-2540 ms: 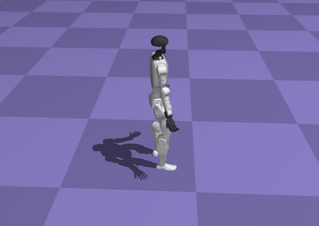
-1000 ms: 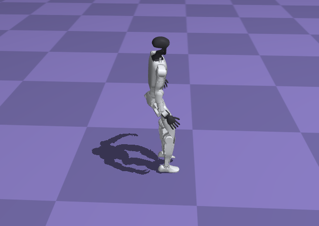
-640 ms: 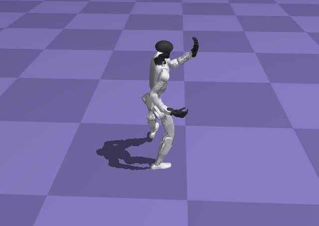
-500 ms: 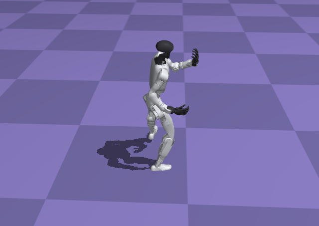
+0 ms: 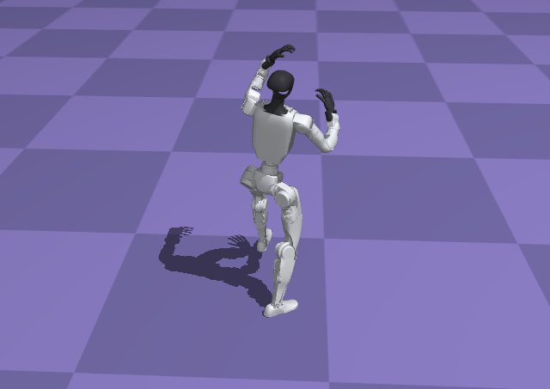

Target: Kungfu

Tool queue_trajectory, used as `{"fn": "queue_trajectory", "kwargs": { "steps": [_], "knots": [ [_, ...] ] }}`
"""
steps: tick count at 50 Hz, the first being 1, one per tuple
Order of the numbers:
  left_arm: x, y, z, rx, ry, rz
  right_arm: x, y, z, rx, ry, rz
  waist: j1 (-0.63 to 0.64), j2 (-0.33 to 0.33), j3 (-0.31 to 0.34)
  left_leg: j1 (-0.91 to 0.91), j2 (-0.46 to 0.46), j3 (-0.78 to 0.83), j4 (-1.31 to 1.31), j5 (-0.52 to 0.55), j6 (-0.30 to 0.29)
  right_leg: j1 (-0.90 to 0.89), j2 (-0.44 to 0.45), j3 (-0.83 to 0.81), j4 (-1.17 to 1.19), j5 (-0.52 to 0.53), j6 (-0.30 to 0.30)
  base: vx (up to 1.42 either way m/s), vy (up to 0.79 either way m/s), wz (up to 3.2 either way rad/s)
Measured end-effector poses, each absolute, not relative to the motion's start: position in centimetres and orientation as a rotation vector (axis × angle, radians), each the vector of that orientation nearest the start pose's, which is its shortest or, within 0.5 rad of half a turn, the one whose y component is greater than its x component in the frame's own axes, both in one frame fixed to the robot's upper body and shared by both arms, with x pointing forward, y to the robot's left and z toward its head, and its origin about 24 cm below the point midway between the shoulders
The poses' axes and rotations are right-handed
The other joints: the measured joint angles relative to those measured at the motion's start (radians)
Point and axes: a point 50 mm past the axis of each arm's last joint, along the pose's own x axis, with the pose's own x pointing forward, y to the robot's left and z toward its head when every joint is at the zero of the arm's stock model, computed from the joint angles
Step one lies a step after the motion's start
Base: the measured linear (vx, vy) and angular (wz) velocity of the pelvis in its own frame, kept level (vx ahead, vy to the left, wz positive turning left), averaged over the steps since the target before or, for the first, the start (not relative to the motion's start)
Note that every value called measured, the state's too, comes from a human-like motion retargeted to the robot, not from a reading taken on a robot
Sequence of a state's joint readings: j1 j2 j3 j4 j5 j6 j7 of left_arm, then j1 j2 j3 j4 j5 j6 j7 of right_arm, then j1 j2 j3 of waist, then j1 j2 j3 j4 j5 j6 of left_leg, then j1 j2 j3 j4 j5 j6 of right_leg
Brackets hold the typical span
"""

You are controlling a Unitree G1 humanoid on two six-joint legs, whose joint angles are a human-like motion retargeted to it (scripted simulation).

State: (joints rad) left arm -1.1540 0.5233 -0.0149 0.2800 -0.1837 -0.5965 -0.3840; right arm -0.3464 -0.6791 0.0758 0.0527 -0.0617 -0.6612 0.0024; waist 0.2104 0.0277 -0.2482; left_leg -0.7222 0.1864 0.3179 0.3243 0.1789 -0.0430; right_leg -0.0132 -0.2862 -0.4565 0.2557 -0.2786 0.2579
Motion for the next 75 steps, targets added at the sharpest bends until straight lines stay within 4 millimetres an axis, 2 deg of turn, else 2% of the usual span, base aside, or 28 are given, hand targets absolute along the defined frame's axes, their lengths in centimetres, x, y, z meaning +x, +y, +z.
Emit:
{"fn": "queue_trajectory", "kwargs": {
  "steps": [3,6,8,10,12,15,18,21,25,30,33,36,39,40,42,45,47,48,50,52,55,56,60,63,65,68,72,75],
  "knots": [
    [28.5,13.3,40.0,0.611,-1.493,-0.356,31.5,-20.5,22.7,-0.97,-0.918,0.199,0.11,-0.064,-0.017,-0.046,-0.041,-0.066,0.001,0.016,-0.009,0.018,0.028,-0.02,-0.026,-0.001,0.004,0.05,-0.04,1.34],
    [27.7,12.5,41.1,0.621,-1.537,-0.367,36.8,-21.8,22.2,-1.22,-0.754,0.05,0.208,-0.107,0.003,-0.059,-0.052,-0.095,0.001,0.023,-0.018,0.034,0.039,-0.037,-0.039,-0.007,0.004,0.04,-0.05,0.53],
    [26.9,12.2,42.0,0.621,-1.572,-0.392,39.5,-24.1,20.8,-1.437,-0.505,-0.118,0.264,-0.124,0.034,-0.053,-0.049,-0.104,-0.005,0.028,-0.026,0.046,0.041,-0.047,-0.045,-0.007,0.004,-0.11,-0.17,0.09],
    [26.0,11.6,43.1,0.608,-1.624,-0.41,40.0,-28.3,19.7,-1.596,-0.095,-0.366,0.319,-0.132,0.079,-0.047,-0.043,-0.123,-0.014,0.037,-0.036,0.058,0.058,-0.05,-0.054,-0.004,0.004,-0.17,-0.22,0.18],
    [25.3,11.3,43.9,0.616,-1.663,-0.409,39.6,-29.1,18.2,-1.519,0.104,-0.475,0.34,-0.133,0.105,-0.049,-0.041,-0.149,-0.019,0.046,-0.043,0.07,0.077,-0.064,-0.069,0.007,0.004,-0.06,-0.18,0.32],
    [25.0,11.5,44.2,0.7,-1.665,-0.386,40.8,-25.4,18.4,-1.324,-0.081,-0.282,0.316,-0.14,0.106,-0.054,-0.046,-0.175,-0.025,0.052,-0.046,0.079,0.094,-0.077,-0.085,0.02,0.004,0.1,-0.06,0.29],
    [25.1,12.4,44.1,0.735,-1.651,-0.324,41.0,-22.7,19.0,-1.267,-0.314,-0.334,0.299,-0.143,0.113,-0.044,-0.057,-0.149,-0.021,0.04,-0.038,0.082,0.069,-0.076,-0.085,0.015,0.004,0.07,0.09,-0.1],
    [24.9,12.6,43.9,0.715,-1.668,-0.294,41.0,-21.4,19.0,-1.199,-0.392,-0.353,0.296,-0.154,0.117,-0.052,-0.056,-0.122,0.002,0.015,-0.034,0.075,0.047,-0.08,-0.086,0.017,0.004,0.11,0.09,-0.24],
    [24.5,12.6,43.4,0.777,-1.689,-0.272,41.4,-20.5,19.2,-0.914,-0.355,-0.312,0.271,-0.162,0.109,-0.084,-0.05,-0.108,0.048,-0.051,-0.031,0.067,0.049,-0.09,-0.109,0.041,0.004,0.14,0.06,-0.01],
    [24.7,13.5,41.6,0.899,-1.673,-0.136,41.7,-19.2,21.6,-0.354,-0.405,-0.236,0.279,-0.175,0.098,-0.135,-0.007,-0.084,0.113,-0.15,-0.053,0.02,0.058,-0.094,-0.121,0.134,0.004,0.23,0.09,-0.37],
    [25.1,13.2,39.1,0.835,-1.694,-0.149,41.8,-18.5,22.2,0.0,-0.411,-0.147,0.279,-0.164,0.101,-0.13,0.007,-0.095,0.127,-0.169,-0.065,0.014,0.072,-0.087,-0.115,0.261,0.004,0.24,0.1,-0.24],
    [25.9,12.2,35.5,0.776,-1.66,-0.251,42.1,-16.5,21.3,0.378,-0.356,0.006,0.261,-0.144,0.096,-0.084,0.001,-0.104,0.113,-0.181,-0.074,0.017,0.064,-0.054,-0.079,0.436,0.004,0.4,0.25,-0.02],
    [27.1,11.0,31.6,0.842,-1.588,-0.32,42.0,-13.5,20.1,0.767,-0.291,0.259,0.211,-0.133,0.1,0.02,-0.087,-0.082,0.074,-0.206,-0.025,0.022,-0.005,0.075,0.026,0.577,0.004,0.55,0.48,0.49],
    [27.5,10.8,30.6,0.891,-1.57,-0.313,41.7,-12.5,19.9,0.884,-0.287,0.356,0.186,-0.127,0.103,0.058,-0.121,-0.081,0.056,-0.211,-0.004,0.013,-0.013,0.135,0.077,0.582,0.004,0.5,0.23,0.63],
    [28.4,11.1,29.7,1.035,-1.558,-0.215,40.8,-11.0,19.6,1.05,-0.315,0.547,0.125,-0.075,0.081,0.078,-0.081,-0.15,0.037,-0.206,-0.02,-0.069,0.153,0.252,0.171,0.441,0.004,0.43,-0.09,0.61],
    [30.2,13.1,29.6,1.097,-1.506,0.009,38.7,-10.2,16.9,1.098,-0.313,0.688,0.011,-0.031,0.075,0.143,-0.093,-0.217,0.015,-0.214,-0.024,-0.173,0.348,0.416,0.272,0.268,0.004,0.45,-0.02,0.86],
    [31.5,15.0,29.9,1.082,-1.44,0.109,36.6,-11.0,13.4,1.034,-0.257,0.634,-0.047,-0.013,0.074,0.217,-0.144,-0.204,-0.036,-0.208,0.021,-0.245,0.321,0.447,0.292,0.226,0.003,0.41,0.48,0.37],
    [32.3,16.1,30.0,1.08,-1.39,0.153,35.2,-11.9,11.4,0.989,-0.229,0.563,-0.072,-0.016,0.081,0.267,-0.192,-0.181,-0.077,-0.199,0.054,-0.28,0.269,0.455,0.298,0.207,-0.001,0.37,0.54,0.13],
    [33.7,18.7,30.6,1.122,-1.275,0.244,31.8,-13.8,7.8,0.901,-0.234,0.405,-0.119,-0.008,0.1,0.343,-0.227,-0.167,-0.122,-0.195,0.083,-0.346,0.257,0.453,0.257,0.202,-0.077,0.38,0.31,0.11],
    [35.6,21.6,30.5,1.196,-1.121,0.349,27.1,-15.7,4.2,0.814,-0.227,0.262,-0.192,0.008,0.116,0.402,-0.258,-0.186,-0.148,-0.197,0.102,-0.411,0.295,0.486,0.172,0.237,-0.136,0.41,0.15,0.61],
    [37.6,25.8,29.1,1.358,-0.862,0.484,18.6,-19.4,0.1,0.739,-0.138,0.115,-0.324,0.023,0.16,0.483,-0.31,-0.24,-0.164,-0.203,0.128,-0.486,0.316,0.501,0.012,0.351,-0.183,0.33,0.06,1.07],
    [37.9,27.5,28.8,1.432,-0.745,0.506,15.9,-20.6,-0.8,0.736,-0.091,0.074,-0.373,0.018,0.179,0.508,-0.329,-0.256,-0.163,-0.209,0.139,-0.506,0.304,0.482,-0.041,0.378,-0.172,0.26,-0.02,1.07],
    [36.6,34.0,28.7,1.648,-0.339,0.585,7.2,-24.3,-1.6,0.655,0.037,-0.114,-0.514,-0.005,0.257,0.614,-0.362,-0.279,-0.165,-0.228,0.173,-0.579,0.317,0.486,-0.224,0.427,-0.139,0.18,-0.07,0.46],
    [35.7,35.1,28.6,1.587,-0.358,0.669,4.1,-25.8,-0.5,0.485,0.023,-0.235,-0.552,-0.012,0.283,0.652,-0.346,-0.269,-0.171,-0.229,0.171,-0.647,0.363,0.502,-0.28,0.333,-0.16,0.06,-0.11,-0.23],
    [35.8,34.5,28.1,1.55,-0.426,0.616,3.4,-26.3,0.4,0.372,-0.014,-0.287,-0.561,-0.014,0.288,0.671,-0.347,-0.271,-0.182,-0.226,0.175,-0.684,0.37,0.477,-0.253,0.341,-0.174,0.03,-0.11,-0.08],
    [36.1,34.1,27.1,1.513,-0.425,0.593,5.0,-26.0,1.5,0.286,-0.096,-0.273,-0.576,-0.001,0.288,0.682,-0.339,-0.295,-0.199,-0.213,0.173,-0.696,0.362,0.465,-0.2,0.403,-0.201,0.0,-0.03,0.23],
    [36.4,32.8,25.9,1.472,-0.471,0.529,9.9,-24.9,3.4,0.244,-0.233,-0.142,-0.564,0.033,0.269,0.657,-0.327,-0.32,-0.203,-0.201,0.156,-0.658,0.341,0.507,-0.144,0.42,-0.208,-0.01,0.09,0.16],
    [35.9,30.9,25.2,1.34,-0.625,0.447,14.7,-23.2,6.3,0.121,-0.39,-0.02,-0.498,0.045,0.233,0.611,-0.322,-0.311,-0.195,-0.198,0.13,-0.596,0.305,0.504,-0.101,0.381,-0.187,-0.03,0.06,-0.2]
  ]
}}
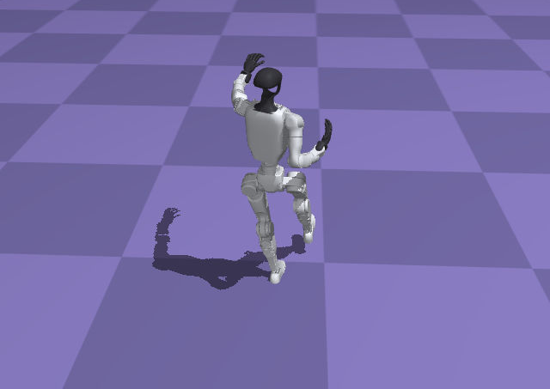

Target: Kungfu

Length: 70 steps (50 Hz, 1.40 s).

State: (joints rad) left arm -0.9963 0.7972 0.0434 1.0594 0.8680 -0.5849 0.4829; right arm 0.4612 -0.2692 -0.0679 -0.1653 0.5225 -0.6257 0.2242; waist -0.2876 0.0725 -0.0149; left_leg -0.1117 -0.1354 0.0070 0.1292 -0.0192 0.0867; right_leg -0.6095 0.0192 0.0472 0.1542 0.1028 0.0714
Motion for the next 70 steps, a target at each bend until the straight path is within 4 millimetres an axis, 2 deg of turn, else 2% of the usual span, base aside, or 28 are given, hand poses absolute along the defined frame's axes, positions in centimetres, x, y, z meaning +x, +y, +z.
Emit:
{"fn": "queue_trajectory", "kwargs": {
  "steps": [3,5,6,8,10,13,15,17,20,22,23,25,28,30,32,34,38,43,47,50,51,53,55,57,61,65,67,70],
  "knots": [
    [34.1,28.6,24.2,1.04,-0.775,0.309,19.1,-20.1,10.1,-0.121,-0.58,0.078,0.087,0.001,-0.058,-0.068,0.008,0.008,0.015,0.003,-0.025,0.083,-0.031,0.02,0.062,-0.061,0.015,-0.05,-0.01,-0.24],
    [32.8,27.2,22.5,0.766,-0.801,0.161,21.5,-18.2,13.1,-0.279,-0.73,0.119,0.157,-0.01,-0.1,-0.123,0.018,0.018,0.033,0.004,-0.042,0.151,-0.054,0.031,0.112,-0.113,0.031,-0.09,-0.06,-0.32],
    [32.2,26.6,20.8,0.614,-0.769,0.06,22.7,-17.4,14.7,-0.341,-0.807,0.125,0.195,-0.02,-0.12,-0.157,0.023,0.025,0.049,0.002,-0.05,0.188,-0.068,0.032,0.135,-0.13,0.044,-0.12,-0.09,-0.33],
    [30.8,25.1,16.4,0.31,-0.665,-0.152,24.9,-16.1,18.2,-0.427,-0.95,0.104,0.274,-0.053,-0.156,-0.227,0.032,0.036,0.088,-0.003,-0.071,0.27,-0.104,0.026,0.172,-0.16,0.071,-0.16,-0.12,-0.2],
    [28.9,23.6,10.4,-0.003,-0.453,-0.358,26.8,-15.8,22.0,-0.474,-1.068,0.044,0.347,-0.095,-0.184,-0.301,0.036,0.032,0.135,-0.011,-0.09,0.359,-0.146,-0.008,0.194,-0.181,0.092,-0.21,-0.19,0.22],
    [23.8,20.1,1.2,-0.431,-0.104,-0.614,29.3,-17.2,27.9,-0.587,-1.194,-0.113,0.447,-0.179,-0.202,-0.416,0.022,-0.001,0.214,-0.027,-0.11,0.503,-0.182,-0.088,0.179,-0.185,0.112,-0.24,-0.31,0.7],
    [19.5,18.7,-3.0,-0.693,0.061,-0.63,30.9,-19.0,31.7,-0.747,-1.237,-0.224,0.515,-0.236,-0.194,-0.498,0.016,-0.019,0.286,-0.044,-0.122,0.591,-0.18,-0.122,0.157,-0.172,0.133,-0.26,-0.42,0.64],
    [15.4,18.2,-5.7,-0.858,0.165,-0.494,33.2,-21.3,34.7,-0.937,-1.176,-0.348,0.585,-0.296,-0.173,-0.593,0.02,-0.024,0.378,-0.065,-0.135,0.658,-0.15,-0.111,0.125,-0.133,0.168,-0.26,-0.54,0.31],
    [11.0,19.0,-7.7,-0.912,0.253,-0.253,35.7,-27.2,36.6,-1.22,-0.86,-0.538,0.661,-0.36,-0.147,-0.752,0.089,-0.088,0.535,-0.099,-0.201,0.705,-0.011,-0.15,0.046,-0.035,0.19,-0.37,-0.83,0.12],
    [9.2,18.7,-8.2,-0.893,0.285,-0.216,36.7,-31.4,36.2,-1.362,-0.451,-0.699,0.705,-0.382,-0.134,-0.817,0.089,-0.082,0.578,-0.095,-0.2,0.708,-0.036,-0.202,-0.004,-0.123,0.19,-0.41,-0.27,0.0],
    [8.7,18.1,-8.3,-0.89,0.295,-0.232,36.9,-32.7,35.5,-1.381,-0.258,-0.769,0.726,-0.383,-0.124,-0.837,0.08,-0.071,0.588,-0.089,-0.191,0.707,-0.054,-0.196,-0.011,-0.189,0.19,-0.32,0.02,0.24],
    [8.1,17.4,-8.2,-0.871,0.317,-0.287,37.4,-32.8,34.9,-1.338,-0.129,-0.732,0.731,-0.384,-0.096,-0.859,0.037,-0.062,0.586,-0.061,-0.169,0.708,-0.07,-0.173,-0.005,-0.298,0.19,-0.3,-0.03,0.84],
    [8.2,17.4,-8.1,-0.848,0.333,-0.345,37.6,-30.7,36.2,-1.295,-0.351,-0.581,0.671,-0.366,-0.066,-0.863,-0.008,-0.065,0.554,0.001,-0.152,0.706,-0.053,-0.194,0.019,-0.365,0.19,-0.3,-0.13,1.22],
    [8.3,17.1,-8.3,-0.866,0.34,-0.336,37.7,-29.1,36.4,-1.33,-0.532,-0.625,0.643,-0.33,-0.064,-0.861,0.01,-0.046,0.534,0.041,-0.15,0.705,-0.037,-0.215,0.024,-0.369,0.188,-0.27,0.01,0.57],
    [8.3,17.5,-8.1,-0.864,0.339,-0.33,37.8,-28.1,35.7,-1.39,-0.639,-0.654,0.624,-0.314,-0.063,-0.852,0.03,-0.008,0.506,0.08,-0.148,0.703,-0.031,-0.22,0.017,-0.356,0.19,-0.18,0.01,0.21],
    [8.4,18.1,-7.9,-0.83,0.344,-0.343,38.1,-28.0,34.7,-1.413,-0.63,-0.634,0.62,-0.317,-0.062,-0.841,0.054,0.051,0.473,0.105,-0.136,0.702,-0.032,-0.218,0.001,-0.335,0.19,-0.05,-0.07,0.06],
    [9.1,20.2,-7.5,-0.708,0.387,-0.349,38.3,-28.6,33.3,-1.33,-0.569,-0.594,0.622,-0.329,-0.074,-0.818,0.148,0.241,0.439,0.063,-0.046,0.691,-0.021,-0.237,-0.042,-0.274,0.19,0.08,-0.15,-0.03],
    [10.6,24.5,-6.6,-0.519,0.425,-0.303,37.9,-28.5,33.1,-1.215,-0.634,-0.608,0.607,-0.312,-0.11,-0.843,0.204,0.204,0.452,0.008,-0.087,0.656,0.047,-0.256,-0.055,-0.164,0.19,0.17,-0.17,-0.26],
    [14.1,29.0,-4.7,-0.254,0.411,-0.212,38.1,-28.0,31.7,-1.118,-0.679,-0.628,0.59,-0.301,-0.132,-0.81,0.25,0.172,0.452,-0.039,-0.121,0.633,0.102,-0.293,-0.017,0.013,0.19,0.28,-0.33,-0.18],
    [18.4,31.2,-2.6,0.034,0.35,-0.155,38.3,-27.2,30.1,-1.045,-0.71,-0.535,0.58,-0.301,-0.147,-0.752,0.261,0.16,0.439,-0.074,-0.118,0.609,0.121,-0.317,0.063,0.189,0.19,0.43,-0.26,0.03],
    [20.3,31.1,-2.1,0.109,0.321,-0.158,38.4,-26.5,29.8,-1.01,-0.723,-0.459,0.575,-0.292,-0.149,-0.724,0.26,0.151,0.425,-0.084,-0.111,0.593,0.121,-0.329,0.112,0.241,0.19,0.47,-0.05,0.03],
    [24.1,30.1,-0.8,0.208,0.26,-0.182,38.5,-24.6,29.7,-0.924,-0.764,-0.299,0.557,-0.26,-0.157,-0.67,0.258,0.128,0.396,-0.102,-0.096,0.552,0.122,-0.354,0.227,0.333,0.19,0.46,0.11,0.14],
    [27.7,28.3,0.5,0.22,0.202,-0.217,38.5,-22.0,30.2,-0.79,-0.843,-0.137,0.528,-0.22,-0.169,-0.617,0.26,0.109,0.368,-0.12,-0.084,0.492,0.118,-0.37,0.345,0.318,0.19,0.5,0.23,0.24],
    [31.0,25.7,2.4,0.182,0.105,-0.279,37.8,-19.2,31.2,-0.62,-0.961,0.0,0.484,-0.186,-0.18,-0.545,0.242,0.099,0.331,-0.141,-0.062,0.428,0.099,-0.341,0.435,0.151,0.19,0.63,0.37,0.53],
    [35.6,20.6,9.0,0.151,-0.267,-0.325,34.8,-12.8,33.3,-0.288,-1.211,0.231,0.364,-0.148,-0.206,-0.373,0.151,0.079,0.215,-0.157,0.001,0.308,0.059,-0.237,0.463,-0.055,0.19,0.7,0.34,0.68],
    [37.3,14.8,17.5,-0.011,-0.707,-0.321,29.2,-6.3,35.0,-0.077,-1.44,0.599,0.245,-0.121,-0.187,-0.174,0.026,0.069,0.068,-0.15,0.073,0.202,-0.035,-0.131,0.389,-0.159,0.172,0.52,0.31,0.57],
    [37.1,12.3,22.1,-0.126,-0.891,-0.383,26.1,-4.4,35.9,-0.029,-1.552,0.766,0.216,-0.105,-0.17,-0.107,0.007,0.061,0.034,-0.163,0.079,0.151,-0.04,-0.105,0.308,-0.16,0.109,0.42,0.07,0.23],
    [35.3,9.9,28.2,-0.241,-1.134,-0.499,22.3,-3.2,36.5,-0.031,-1.707,0.924,0.179,-0.087,-0.153,-0.022,-0.022,0.045,0.004,-0.191,0.087,0.088,-0.058,-0.074,0.17,-0.111,0.046,0.54,-0.04,0.28]
  ]
}}
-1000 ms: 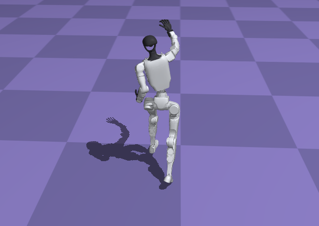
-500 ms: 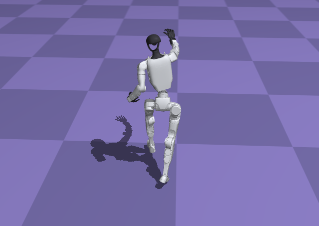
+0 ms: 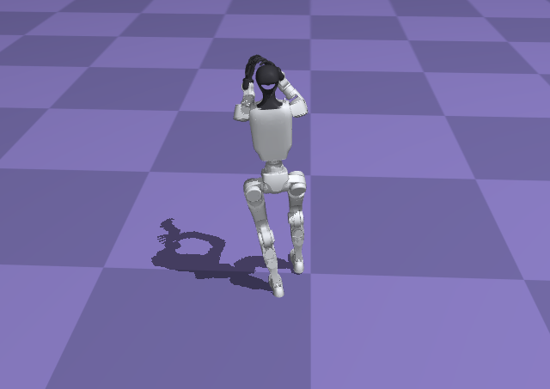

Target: Kungfu

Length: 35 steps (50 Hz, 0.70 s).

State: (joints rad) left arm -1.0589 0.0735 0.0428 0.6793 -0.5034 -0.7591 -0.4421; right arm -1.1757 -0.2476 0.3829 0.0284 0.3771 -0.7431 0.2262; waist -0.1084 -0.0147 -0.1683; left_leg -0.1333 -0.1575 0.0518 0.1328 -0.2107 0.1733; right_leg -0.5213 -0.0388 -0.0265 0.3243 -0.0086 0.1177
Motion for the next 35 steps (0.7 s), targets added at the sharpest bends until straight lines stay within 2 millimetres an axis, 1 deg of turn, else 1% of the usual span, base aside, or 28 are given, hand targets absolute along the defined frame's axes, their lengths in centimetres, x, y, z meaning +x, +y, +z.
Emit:
{"fn": "queue_trajectory", "kwargs": {
  "steps": [2,3,5,7,8,11,13,15,17,18,20,22,23,24,25,26,27,29,30,31,32,33,34,35],
  "knots": [
    [33.8,9.0,30.9,-0.244,-1.264,-0.548,21.0,-2.9,36.5,-0.054,-1.768,0.946,-0.027,0.009,0.006,0.058,-0.013,-0.023,-0.012,-0.019,0.001,-0.023,-0.017,0.008,-0.095,0.073,-0.025,0.65,-0.15,0.48],
    [33.1,8.7,31.9,-0.232,-1.317,-0.564,20.6,-2.9,36.5,-0.063,-1.79,0.946,-0.038,0.015,0.008,0.086,-0.017,-0.033,-0.017,-0.029,0.001,-0.032,-0.022,0.013,-0.141,0.104,-0.033,0.58,-0.14,0.5],
    [32.0,8.2,33.2,-0.199,-1.397,-0.57,20.4,-2.8,36.4,-0.061,-1.801,0.946,-0.06,0.027,0.01,0.138,-0.016,-0.057,-0.024,-0.05,-0.001,-0.047,-0.026,0.032,-0.223,0.143,-0.044,0.62,-0.19,0.51],
    [31.3,8.0,33.7,-0.176,-1.455,-0.55,20.8,-2.7,36.3,-0.045,-1.764,0.959,-0.076,0.045,0.004,0.178,-0.002,-0.075,-0.025,-0.069,-0.012,-0.056,-0.025,0.026,-0.284,0.129,-0.07,0.68,-0.25,0.43],
    [31.1,7.8,33.9,-0.178,-1.47,-0.538,21.1,-2.8,36.3,-0.037,-1.738,0.967,-0.081,0.055,0.0,0.194,0.006,-0.08,-0.023,-0.077,-0.018,-0.059,-0.026,0.006,-0.301,0.107,-0.086,0.71,-0.29,0.33],
    [31.1,7.3,33.7,-0.224,-1.46,-0.53,22.1,-2.8,36.1,-0.01,-1.677,0.956,-0.097,0.074,-0.007,0.245,0.024,-0.088,-0.012,-0.074,-0.049,-0.041,-0.048,-0.113,-0.298,0.039,-0.094,0.74,-0.35,0.33],
    [31.2,7.2,33.5,-0.251,-1.451,-0.532,22.7,-3.1,36.1,0.017,-1.659,0.927,-0.106,0.083,-0.01,0.265,0.036,-0.091,0.009,-0.044,-0.083,-0.031,-0.053,-0.141,-0.242,0.006,-0.132,0.7,-0.39,0.45],
    [31.6,7.5,32.8,-0.244,-1.426,-0.511,23.3,-3.5,36.0,0.041,-1.64,0.898,-0.123,0.079,-0.016,0.289,0.041,-0.102,0.041,0.022,-0.128,0.001,-0.063,-0.185,-0.204,0.035,-0.131,0.78,-0.46,0.69],
    [32.4,8.2,30.8,-0.186,-1.358,-0.471,24.0,-3.8,35.4,0.056,-1.597,0.871,-0.147,0.068,-0.042,0.293,0.044,-0.106,0.11,0.164,-0.18,0.028,-0.071,-0.175,-0.196,0.127,-0.133,0.9,-0.56,0.7],
    [33.0,8.7,29.3,-0.136,-1.306,-0.45,24.4,-3.9,34.7,0.064,-1.567,0.859,-0.148,0.056,-0.065,0.275,0.041,-0.085,0.165,0.263,-0.208,0.024,-0.065,-0.122,-0.175,0.143,-0.147,0.87,-0.58,0.22],
    [34.1,9.3,25.7,-0.017,-1.168,-0.43,25.4,-3.8,32.7,0.063,-1.483,0.825,-0.143,0.023,-0.071,0.219,0.05,-0.009,0.342,0.465,-0.269,0.043,-0.056,-0.017,-0.136,0.129,-0.17,0.75,-0.53,-0.07],
    [35.1,10.4,21.1,0.122,-0.967,-0.442,26.7,-3.8,29.9,0.057,-1.348,0.785,-0.15,-0.017,-0.055,0.13,0.088,0.107,0.584,0.597,-0.253,0.105,-0.09,-0.041,-0.121,0.091,-0.172,0.61,-0.49,0.06],
    [35.3,11.5,18.5,0.197,-0.85,-0.455,27.3,-3.9,28.2,0.059,-1.267,0.768,-0.16,-0.035,-0.054,0.073,0.103,0.141,0.697,0.637,-0.234,0.14,-0.108,-0.071,-0.122,0.069,-0.168,0.57,-0.46,0.18],
    [35.2,12.7,15.4,0.264,-0.719,-0.471,27.9,-4.3,26.1,0.059,-1.171,0.756,-0.164,-0.049,-0.058,0.004,0.093,0.151,0.797,0.605,-0.233,0.167,-0.121,-0.093,-0.126,0.053,-0.157,0.59,-0.44,0.16],
    [34.6,14.0,12.2,0.324,-0.579,-0.49,28.4,-4.8,23.7,0.061,-1.068,0.748,-0.165,-0.06,-0.066,-0.071,0.071,0.15,0.892,0.537,-0.24,0.191,-0.132,-0.11,-0.133,0.04,-0.143,0.59,-0.39,-0.19],
    [33.6,15.3,8.9,0.379,-0.442,-0.5,28.8,-5.8,21.1,0.06,-0.955,0.749,-0.146,-0.066,-0.068,-0.147,0.062,0.165,0.961,0.502,-0.259,0.209,-0.133,-0.124,-0.138,0.031,-0.132,0.56,-0.34,-0.6],
    [32.2,16.7,5.7,0.432,-0.308,-0.509,28.9,-6.9,18.3,0.064,-0.838,0.754,-0.122,-0.072,-0.068,-0.223,0.06,0.191,1.023,0.464,-0.275,0.226,-0.131,-0.129,-0.144,0.023,-0.123,0.49,-0.29,-1.2],
    [28.2,19.9,0.0,0.539,-0.058,-0.518,28.3,-9.7,12.3,0.077,-0.587,0.767,-0.064,-0.083,-0.054,-0.366,0.099,0.266,1.105,0.39,-0.28,0.258,-0.114,-0.121,-0.162,0.012,-0.114,0.49,-0.28,-1.33],
    [25.8,21.5,-2.4,0.584,0.066,-0.524,27.4,-11.5,9.2,0.084,-0.455,0.767,-0.045,-0.081,-0.043,-0.432,0.124,0.29,1.124,0.359,-0.271,0.277,-0.102,-0.129,-0.172,0.005,-0.112,0.45,-0.23,-1.08],
    [23.1,23.1,-4.7,0.621,0.199,-0.53,26.3,-13.5,6.0,0.081,-0.303,0.737,-0.026,-0.077,-0.031,-0.494,0.157,0.306,1.105,0.354,-0.262,0.292,-0.082,-0.12,-0.179,-0.001,-0.111,0.38,-0.18,-1.05],
    [20.0,24.6,-6.7,0.653,0.336,-0.537,24.7,-15.6,2.8,0.082,-0.14,0.693,-0.005,-0.072,-0.02,-0.553,0.192,0.321,1.071,0.358,-0.251,0.305,-0.061,-0.108,-0.184,-0.005,-0.115,0.28,-0.13,-1.19],
    [16.7,26.0,-8.5,0.68,0.48,-0.542,22.7,-17.8,-0.3,0.08,0.043,0.619,0.022,-0.068,-0.01,-0.607,0.233,0.337,1.007,0.378,-0.239,0.315,-0.035,-0.089,-0.19,-0.003,-0.127,0.3,-0.14,-1.44],
    [13.1,27.1,-10.1,0.69,0.632,-0.534,20.3,-19.8,-3.2,0.075,0.23,0.533,0.053,-0.068,-0.003,-0.652,0.27,0.351,0.905,0.415,-0.24,0.323,-0.011,-0.063,-0.195,0.0,-0.144,0.36,-0.16,-1.7],
    [9.4,28.0,-11.4,0.692,0.788,-0.522,17.4,-21.7,-5.9,0.068,0.418,0.44,0.086,-0.07,0.004,-0.691,0.305,0.364,0.785,0.461,-0.246,0.33,0.012,-0.034,-0.201,0.004,-0.162,0.43,-0.18,-1.89]
  ]
}}
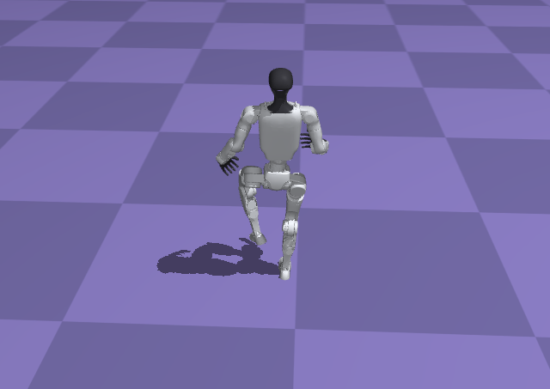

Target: Kungfu

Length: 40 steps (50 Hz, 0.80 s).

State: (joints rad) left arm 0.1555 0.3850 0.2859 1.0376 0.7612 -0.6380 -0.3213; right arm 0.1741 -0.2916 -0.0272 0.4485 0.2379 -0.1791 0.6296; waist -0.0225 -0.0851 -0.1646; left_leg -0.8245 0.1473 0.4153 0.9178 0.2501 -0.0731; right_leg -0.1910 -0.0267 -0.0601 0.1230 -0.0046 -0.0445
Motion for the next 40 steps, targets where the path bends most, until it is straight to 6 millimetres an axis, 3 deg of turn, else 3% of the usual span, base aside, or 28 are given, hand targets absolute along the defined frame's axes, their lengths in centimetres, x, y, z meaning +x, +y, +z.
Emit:
{"fn": "queue_trajectory", "kwargs": {
  "steps": [3,4,5,7,8,10,13,15,17,18,20,23,26,28,30,32,36,40],
  "knots": [
    [-1.8,27.4,-14.2,0.493,1.274,-0.455,9.1,-25.0,-11.1,0.021,0.834,0.243,0.075,-0.018,0.054,-0.034,0.04,-0.08,-0.512,0.224,-0.09,0.051,0.047,0.092,-0.002,-0.005,-0.053,0.29,-0.14,-1.83],
    [-4.5,26.6,-14.4,0.385,1.373,-0.442,6.6,-25.7,-12.1,-0.006,0.96,0.197,0.088,-0.025,0.08,-0.038,0.036,-0.119,-0.654,0.227,-0.074,0.069,0.05,0.112,0.001,-0.012,-0.062,0.19,-0.08,-1.26],
    [-6.7,25.7,-14.3,0.267,1.445,-0.427,4.2,-26.4,-12.9,-0.036,1.086,0.157,0.096,-0.034,0.104,-0.045,0.028,-0.155,-0.779,0.197,-0.038,0.086,0.048,0.127,0.004,-0.018,-0.068,0.19,-0.09,-0.44],
    [-9.4,23.9,-14.2,0.064,1.505,-0.411,0.0,-27.1,-13.5,-0.056,1.27,0.187,0.077,-0.052,0.116,-0.128,0.004,-0.208,-0.903,-0.044,0.056,0.09,0.034,0.108,0.0,-0.025,-0.084,0.12,-0.09,0.17],
    [-10.6,22.8,-14.0,-0.008,1.525,-0.42,-1.9,-27.3,-13.4,-0.057,1.351,0.234,0.08,-0.067,0.123,-0.147,0.017,-0.136,-0.926,-0.147,0.039,0.092,0.026,0.111,0.008,-0.033,-0.093,0.17,-0.08,0.12],
    [-12.5,21.4,-13.4,-0.089,1.557,-0.495,-5.1,-27.1,-13.0,-0.037,1.48,0.373,0.071,-0.065,0.128,-0.209,0.051,-0.11,-0.832,-0.146,0.033,0.089,0.04,0.095,0.03,-0.049,-0.116,0.25,-0.06,0.14],
    [-12.6,20.8,-12.8,-0.047,1.562,-0.756,-7.0,-25.4,-12.5,0.03,1.519,0.625,0.09,-0.085,0.157,-0.296,0.073,-0.189,-0.532,-0.107,0.049,0.091,0.047,0.1,0.033,-0.058,-0.14,0.04,-0.1,-0.08],
    [-12.3,21.1,-12.5,0.024,1.568,-0.945,-7.8,-23.8,-12.2,0.109,1.498,0.776,0.128,-0.121,0.164,-0.328,0.023,-0.264,-0.313,-0.068,0.002,0.086,0.025,0.12,0.034,-0.065,-0.13,0.03,-0.16,-0.34],
    [-12.0,21.3,-12.2,0.065,1.575,-1.094,-8.6,-21.8,-12.1,0.203,1.466,0.876,0.148,-0.147,0.152,-0.332,0.004,-0.22,-0.104,-0.038,-0.043,0.074,0.004,0.125,0.034,-0.074,-0.098,0.13,-0.14,0.03],
    [-12.0,21.4,-12.1,0.071,1.582,-1.139,-8.8,-20.9,-12.1,0.245,1.451,0.901,0.144,-0.154,0.141,-0.329,0.019,-0.162,0.008,-0.05,-0.028,0.067,-0.002,0.118,0.031,-0.082,-0.078,0.18,-0.12,0.37],
    [-11.9,21.2,-12.1,0.062,1.59,-1.186,-8.9,-19.6,-12.2,0.315,1.42,0.91,0.128,-0.165,0.114,-0.301,0.076,-0.048,0.238,-0.085,0.03,0.048,-0.015,0.095,0.027,-0.115,-0.022,0.25,-0.12,0.46],
    [-11.8,20.8,-12.0,-0.035,1.571,-1.185,-8.1,-18.7,-12.3,0.404,1.371,0.88,0.106,-0.151,0.069,-0.257,0.136,-0.02,0.581,-0.098,0.035,0.007,0.004,0.084,0.046,-0.18,0.047,0.2,-0.08,0.13],
    [-12.0,20.1,-11.9,-0.138,1.557,-1.163,-7.0,-19.0,-12.3,0.359,1.333,0.897,0.045,-0.141,0.013,-0.206,0.051,-0.022,0.802,-0.074,-0.032,-0.03,-0.004,0.085,0.033,-0.19,0.071,0.12,-0.02,0.3],
    [-12.4,19.9,-11.8,-0.166,1.568,-1.162,-6.6,-19.3,-12.2,0.295,1.322,0.93,0.006,-0.149,-0.019,-0.141,-0.004,0.023,0.891,-0.072,-0.047,-0.041,-0.03,0.088,0.012,-0.182,0.078,0.08,0.01,0.48],
    [-12.3,21.0,-11.8,-0.168,1.619,-1.177,-6.4,-19.8,-12.2,0.229,1.329,0.96,-0.056,-0.138,-0.058,-0.123,-0.07,0.006,0.95,-0.057,-0.085,-0.072,-0.037,0.061,0.024,-0.192,0.074,0.15,-0.15,0.82],
    [-11.6,22.9,-11.7,-0.068,1.7,-1.212,-6.6,-19.7,-12.3,0.232,1.338,0.957,-0.095,-0.137,-0.084,-0.089,-0.112,0.012,0.95,-0.047,-0.085,-0.088,-0.056,0.048,0.023,-0.199,0.09,0.09,-0.1,0.72],
    [-7.8,28.7,-11.8,0.4,1.92,-1.141,-7.3,-20.0,-12.4,0.223,1.412,0.942,-0.107,-0.157,-0.101,-0.022,-0.182,0.0,0.817,-0.036,-0.105,-0.092,-0.081,0.058,0.024,-0.215,0.125,0.07,-0.03,0.17],
    [-0.1,32.4,-11.2,0.832,1.823,-0.946,-7.8,-20.9,-12.7,0.115,1.477,0.843,-0.099,-0.16,-0.111,0.014,-0.163,-0.029,0.604,-0.092,-0.068,-0.077,-0.082,0.066,0.02,-0.232,0.143,0.14,-0.02,-0.03]
  ]
}}
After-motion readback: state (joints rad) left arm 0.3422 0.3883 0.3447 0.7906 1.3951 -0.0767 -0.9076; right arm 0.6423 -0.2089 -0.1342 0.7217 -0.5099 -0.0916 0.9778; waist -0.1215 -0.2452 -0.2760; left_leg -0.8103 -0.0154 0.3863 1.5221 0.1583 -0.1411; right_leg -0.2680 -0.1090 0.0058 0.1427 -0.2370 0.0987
